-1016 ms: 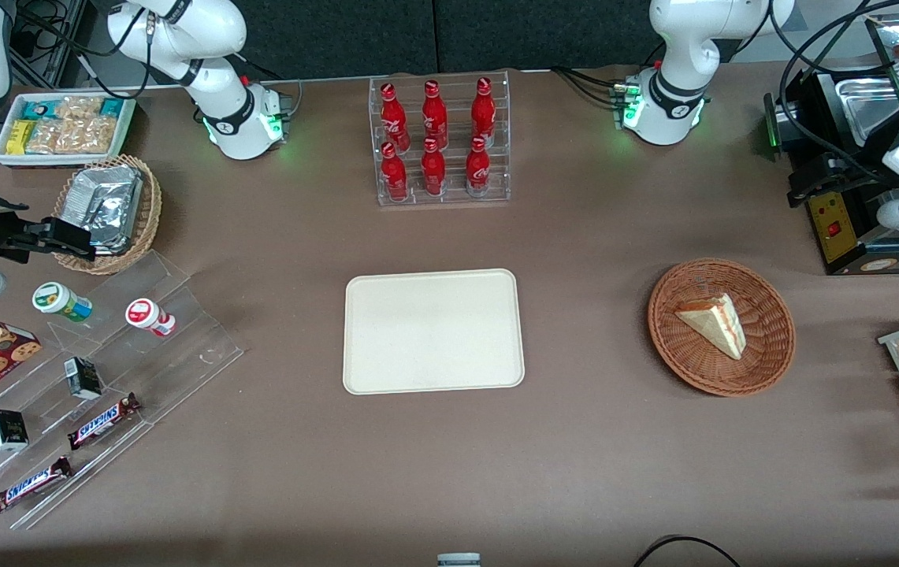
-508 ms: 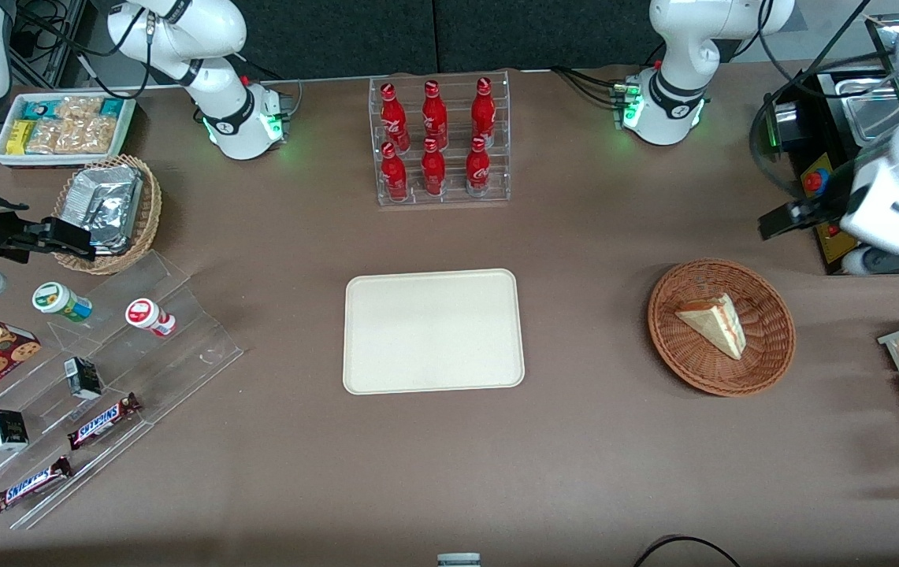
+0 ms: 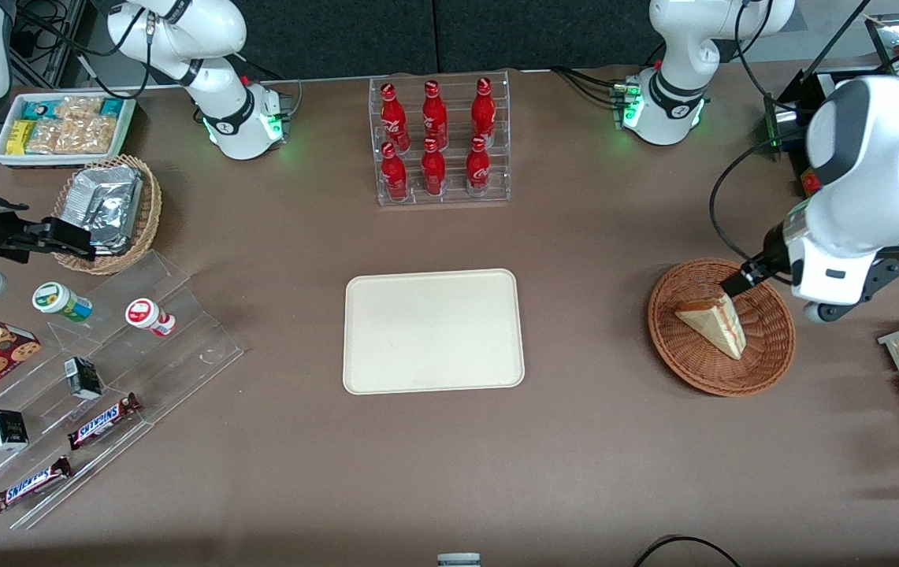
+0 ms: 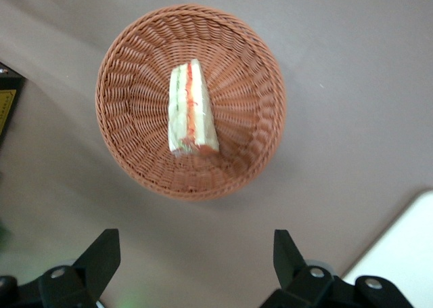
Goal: Place sandwich from basket to tray
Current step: 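Move the left gripper over the wicker basket toward the wrapped sandwich, then lower the open left gripper around the sandwich and close it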
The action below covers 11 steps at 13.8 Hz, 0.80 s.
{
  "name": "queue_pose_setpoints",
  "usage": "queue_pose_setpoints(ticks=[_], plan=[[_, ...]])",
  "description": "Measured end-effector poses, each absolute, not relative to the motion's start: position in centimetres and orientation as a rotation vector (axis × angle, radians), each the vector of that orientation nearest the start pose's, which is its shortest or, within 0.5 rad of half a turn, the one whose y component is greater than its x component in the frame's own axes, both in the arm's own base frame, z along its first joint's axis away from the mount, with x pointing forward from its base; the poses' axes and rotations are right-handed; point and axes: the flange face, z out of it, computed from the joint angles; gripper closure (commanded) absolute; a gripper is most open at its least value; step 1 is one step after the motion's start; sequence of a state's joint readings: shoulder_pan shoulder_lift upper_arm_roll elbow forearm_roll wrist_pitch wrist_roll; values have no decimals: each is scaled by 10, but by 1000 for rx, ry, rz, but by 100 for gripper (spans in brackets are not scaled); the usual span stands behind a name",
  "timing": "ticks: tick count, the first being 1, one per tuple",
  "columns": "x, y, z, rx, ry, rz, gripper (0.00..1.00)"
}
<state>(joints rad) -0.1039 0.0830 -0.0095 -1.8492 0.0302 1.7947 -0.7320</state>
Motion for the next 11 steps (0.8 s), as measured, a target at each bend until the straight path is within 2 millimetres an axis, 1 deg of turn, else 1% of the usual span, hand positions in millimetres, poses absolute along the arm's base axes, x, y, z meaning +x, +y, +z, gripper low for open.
queue_pose_setpoints(ticks=[3, 6, 8, 11], plan=[[560, -52, 424, -2890, -1024, 116, 0], [542, -28, 387, -2870, -1157, 37, 0], [533, -19, 375, -2870, -1190, 2, 0], [529, -7, 363, -2878, -1237, -79, 0]])
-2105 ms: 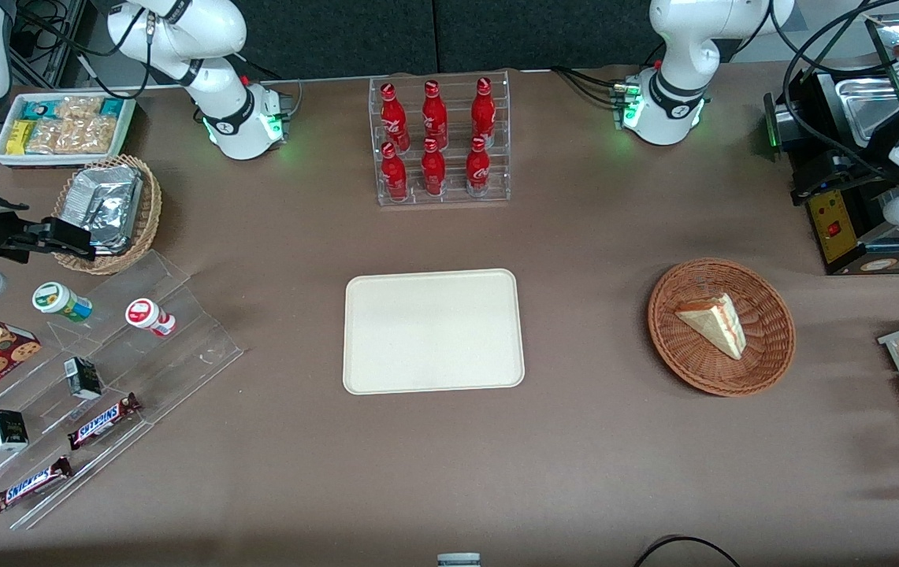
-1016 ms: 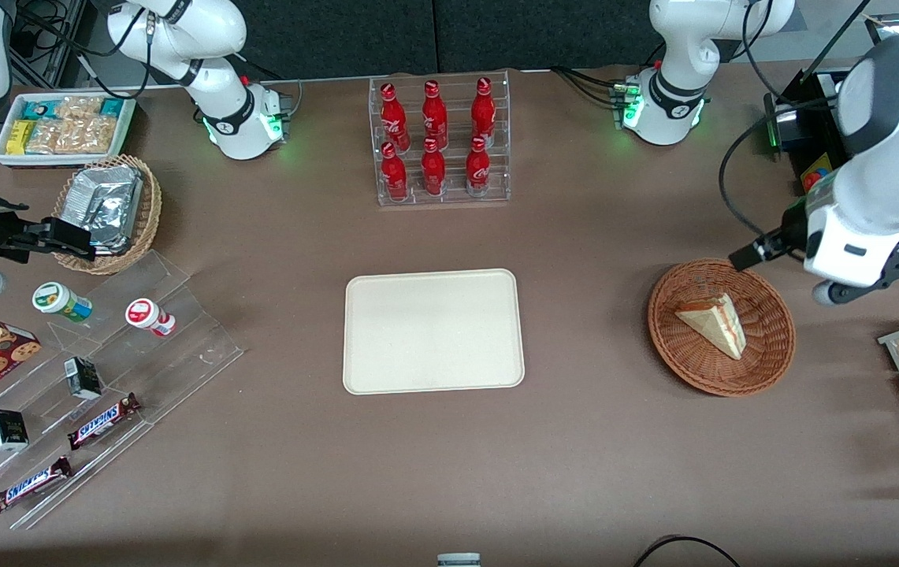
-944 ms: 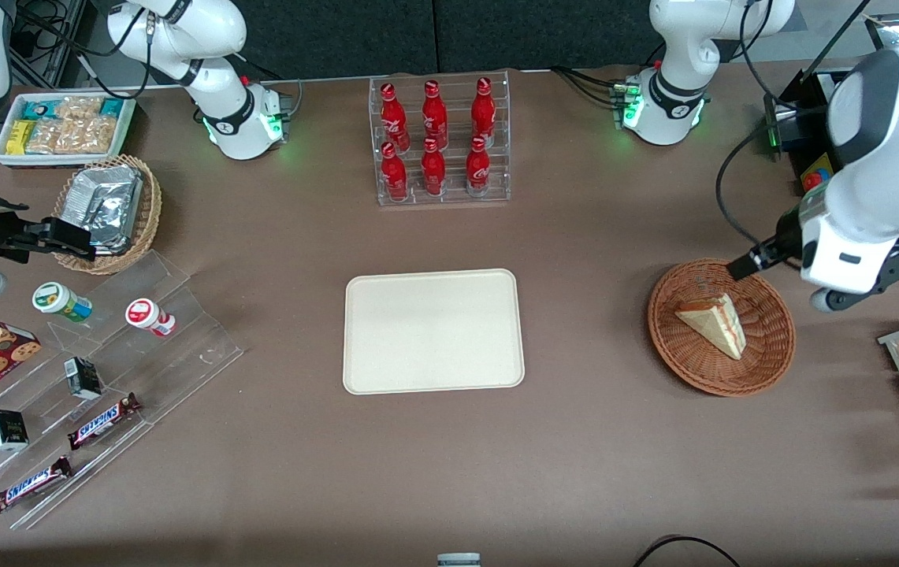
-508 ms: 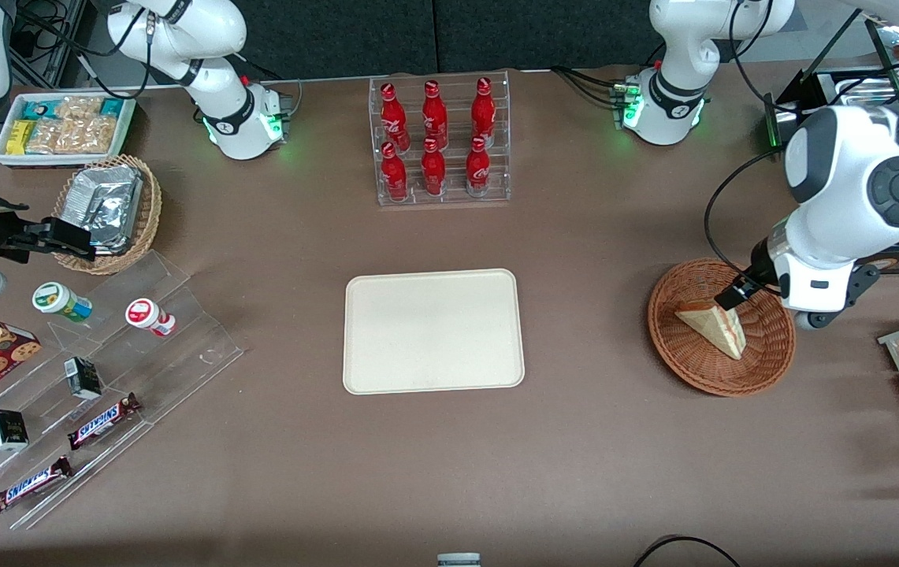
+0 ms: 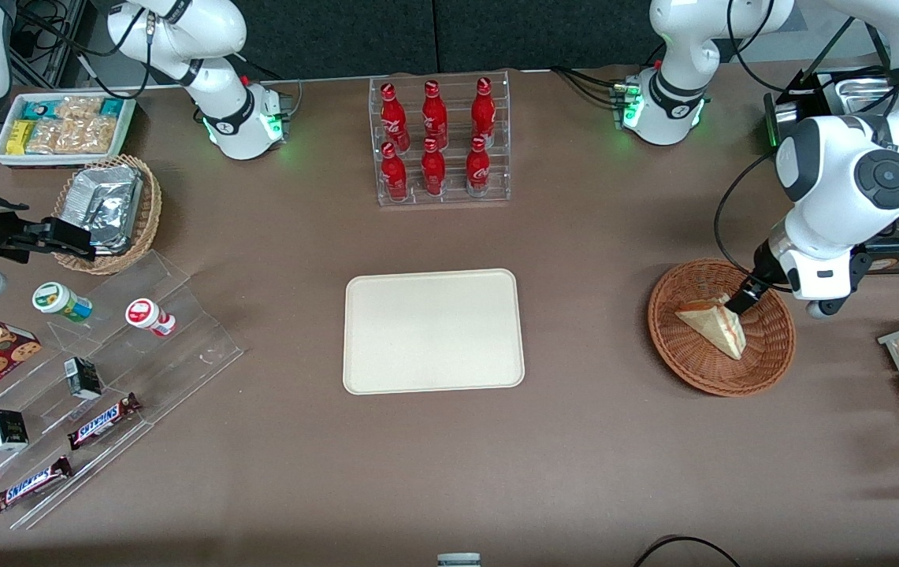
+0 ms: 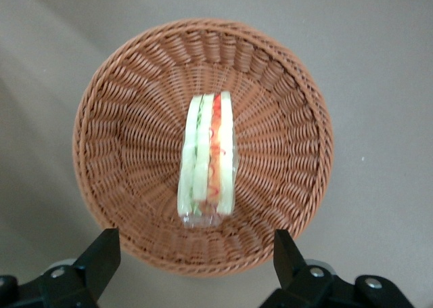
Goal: Place sandwich from basket to tray
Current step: 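Lower the open left gripper around the sandwich and close it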
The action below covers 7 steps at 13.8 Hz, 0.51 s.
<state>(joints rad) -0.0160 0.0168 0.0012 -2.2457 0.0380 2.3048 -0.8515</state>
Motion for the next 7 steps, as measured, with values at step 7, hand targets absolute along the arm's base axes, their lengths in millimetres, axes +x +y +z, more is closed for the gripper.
queue_pose_setpoints(ticks=[7], plan=[[515, -5, 319, -2905, -1252, -182, 0]])
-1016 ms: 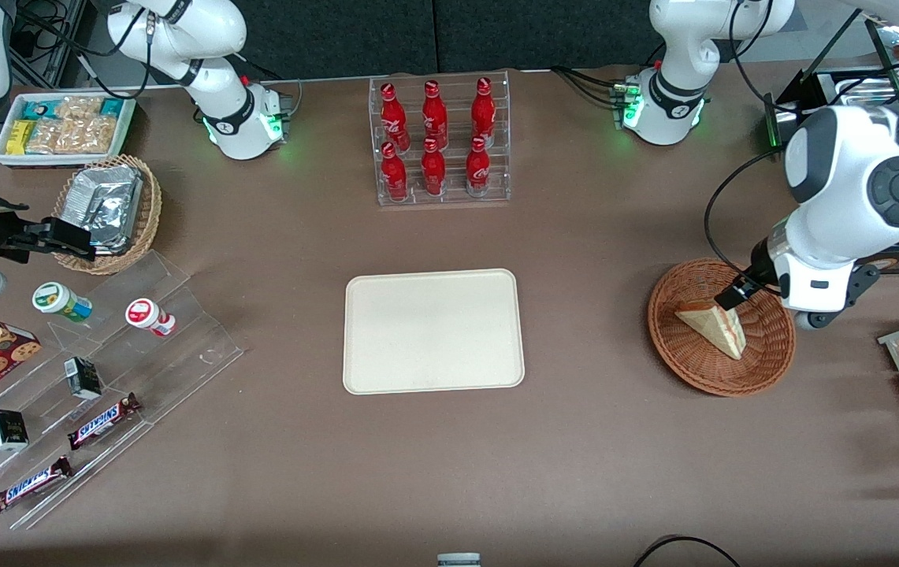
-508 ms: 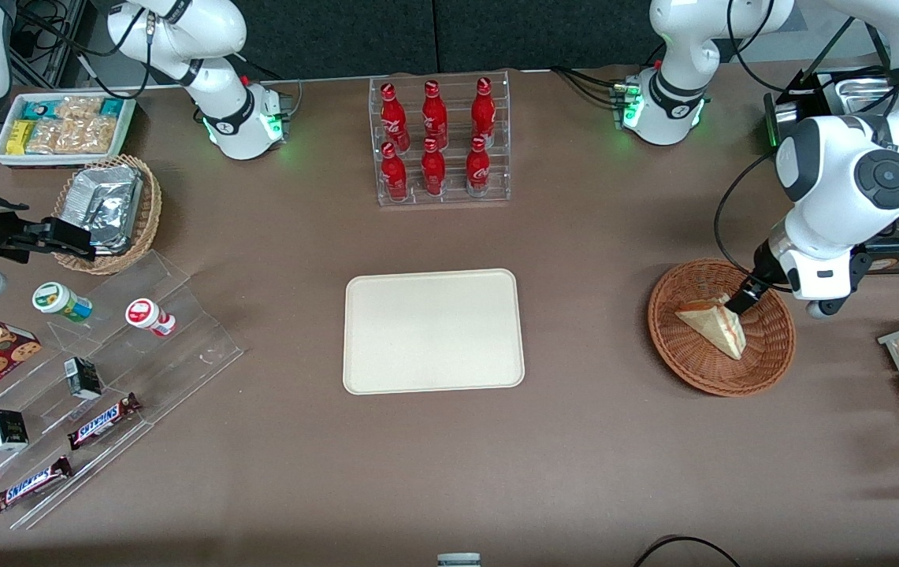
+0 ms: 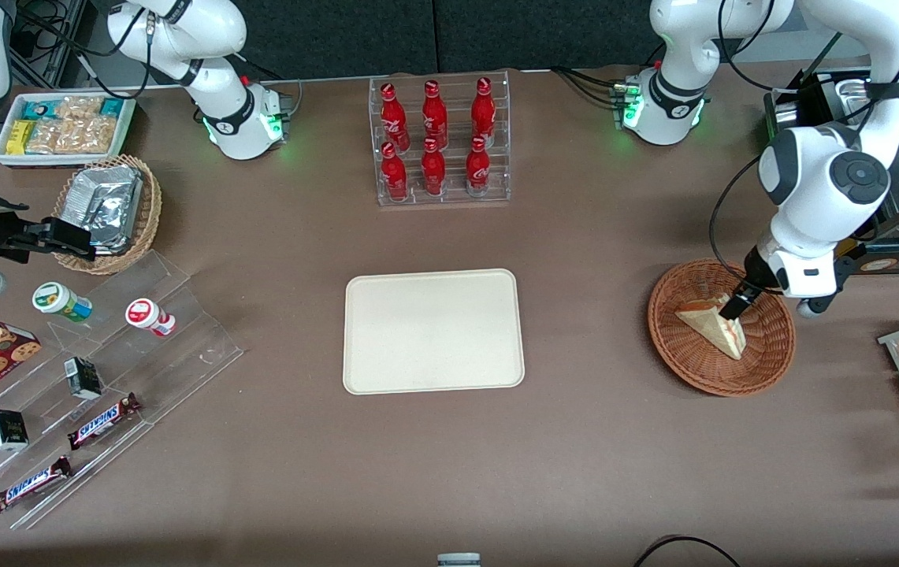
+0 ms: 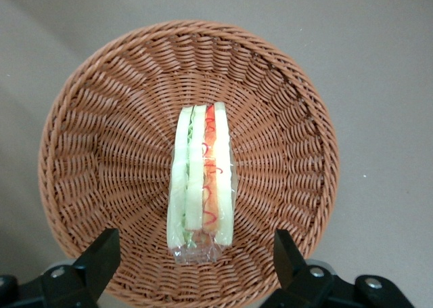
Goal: Place sandwich from basket to tray
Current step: 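Lower the open left gripper around the sandwich and close it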
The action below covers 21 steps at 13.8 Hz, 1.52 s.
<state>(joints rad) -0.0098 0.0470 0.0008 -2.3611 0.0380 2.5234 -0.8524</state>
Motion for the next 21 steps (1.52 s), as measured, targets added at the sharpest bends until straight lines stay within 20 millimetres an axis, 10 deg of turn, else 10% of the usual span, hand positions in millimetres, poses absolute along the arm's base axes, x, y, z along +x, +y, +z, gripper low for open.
queue_pose_setpoints(ticks=[9, 12, 15, 21], plan=[[510, -6, 265, -2913, -1248, -187, 3], [510, -7, 259, -2911, -1247, -174, 52], [509, -8, 255, -2898, -1273, -162, 79], [519, -15, 263, -2907, -1279, -195, 89]])
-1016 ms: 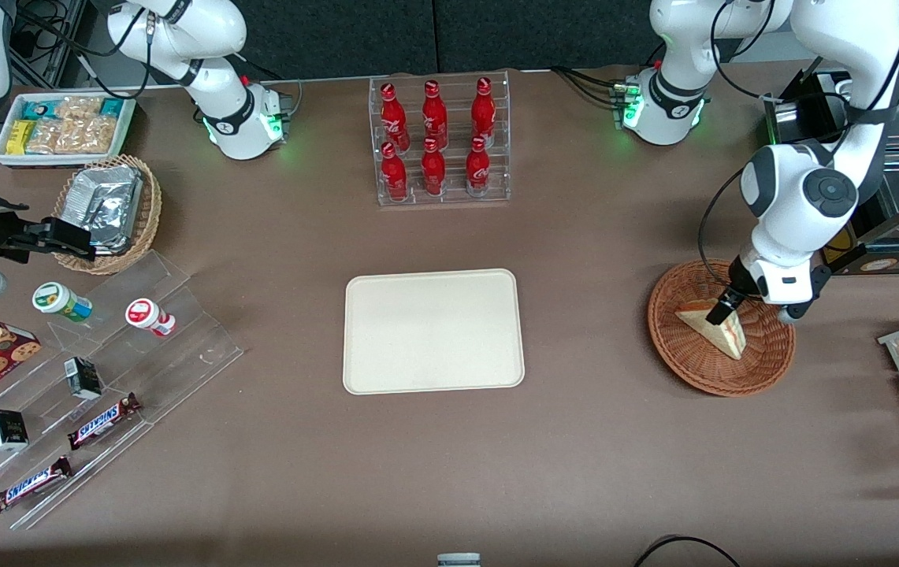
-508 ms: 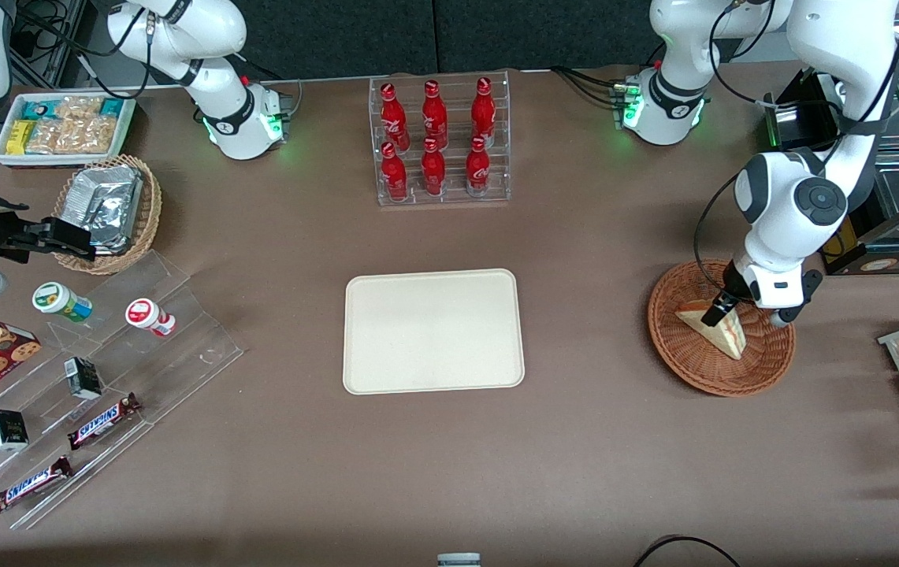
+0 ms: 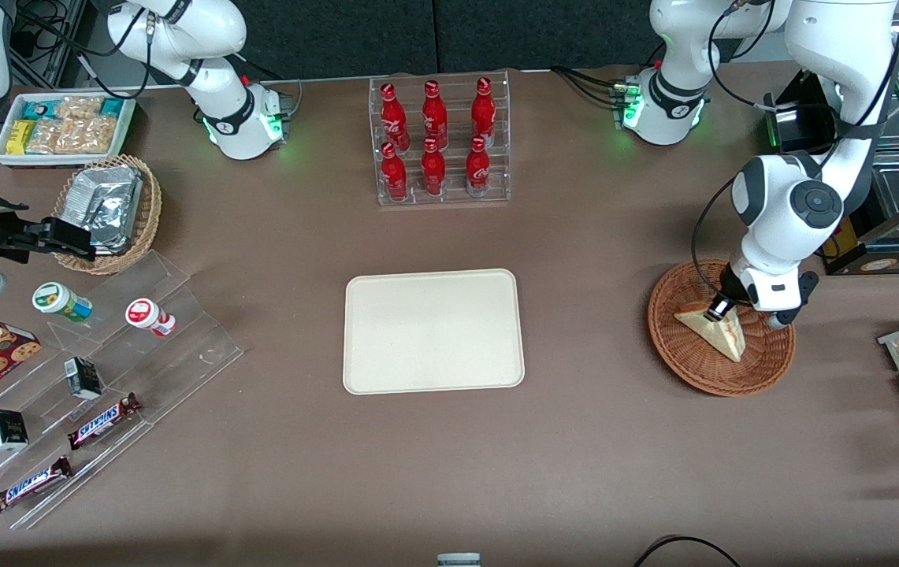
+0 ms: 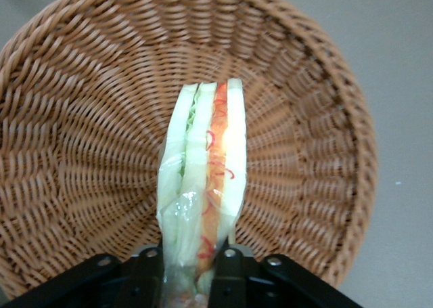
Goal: Place sandwich from basket to tray
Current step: 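Lower the open left gripper around the sandwich and close it, then lift the sandwich with the left gripper and carry it over the tray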
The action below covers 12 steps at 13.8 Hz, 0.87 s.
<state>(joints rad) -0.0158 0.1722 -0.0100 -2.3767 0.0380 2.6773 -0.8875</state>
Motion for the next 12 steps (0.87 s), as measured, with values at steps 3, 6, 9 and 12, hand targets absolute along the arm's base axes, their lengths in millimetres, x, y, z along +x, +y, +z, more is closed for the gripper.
queue_pose_setpoints(ticks=[3, 6, 9, 12], plan=[[529, -35, 292, -2924, -1191, -183, 89], [534, -66, 354, -2905, -1072, -84, 88], [536, -131, 418, -2889, -900, -1, 88], [529, -220, 431, -2924, -761, -12, 88]])
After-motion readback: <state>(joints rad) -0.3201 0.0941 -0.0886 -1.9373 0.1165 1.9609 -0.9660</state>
